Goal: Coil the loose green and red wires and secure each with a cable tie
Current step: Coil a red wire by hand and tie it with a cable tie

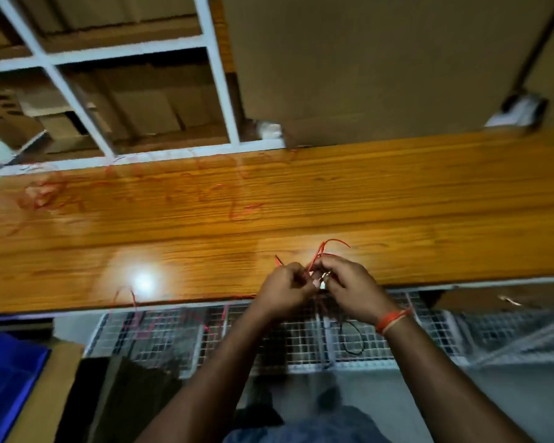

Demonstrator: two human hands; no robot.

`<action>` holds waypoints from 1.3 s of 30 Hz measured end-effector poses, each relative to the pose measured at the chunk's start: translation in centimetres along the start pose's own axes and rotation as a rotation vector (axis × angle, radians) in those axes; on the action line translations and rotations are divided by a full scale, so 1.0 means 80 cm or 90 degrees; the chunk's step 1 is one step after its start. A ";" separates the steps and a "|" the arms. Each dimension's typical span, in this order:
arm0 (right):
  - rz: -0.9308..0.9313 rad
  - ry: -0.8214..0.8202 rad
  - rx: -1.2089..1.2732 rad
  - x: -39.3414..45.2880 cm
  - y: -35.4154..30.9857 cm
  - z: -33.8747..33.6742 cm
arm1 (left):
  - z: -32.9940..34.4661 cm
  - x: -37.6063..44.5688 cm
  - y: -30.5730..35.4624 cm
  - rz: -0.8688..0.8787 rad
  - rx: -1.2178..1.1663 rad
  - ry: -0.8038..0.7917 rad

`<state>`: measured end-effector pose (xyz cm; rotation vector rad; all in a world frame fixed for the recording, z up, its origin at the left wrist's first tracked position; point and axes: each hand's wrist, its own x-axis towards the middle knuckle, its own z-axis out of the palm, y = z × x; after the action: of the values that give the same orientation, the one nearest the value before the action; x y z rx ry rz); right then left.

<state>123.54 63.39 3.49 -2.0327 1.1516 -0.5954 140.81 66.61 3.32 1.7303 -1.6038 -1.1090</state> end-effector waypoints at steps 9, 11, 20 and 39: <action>0.152 0.170 -0.026 -0.109 0.093 -0.133 | 0.140 0.031 0.120 0.052 -0.082 -0.263; 0.189 0.195 -0.067 -0.126 0.107 -0.153 | 0.162 0.037 0.141 0.077 -0.084 -0.315; 0.292 0.336 -0.210 -0.156 0.155 -0.234 | 0.184 0.077 0.216 0.233 0.352 -0.690; 0.142 0.540 0.169 -0.295 0.236 -0.352 | 0.387 0.106 0.325 0.332 -0.073 -0.387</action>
<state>82.51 67.26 5.88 -1.4006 1.6266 -1.4813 100.36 58.87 6.78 0.8417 -2.1253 -1.4822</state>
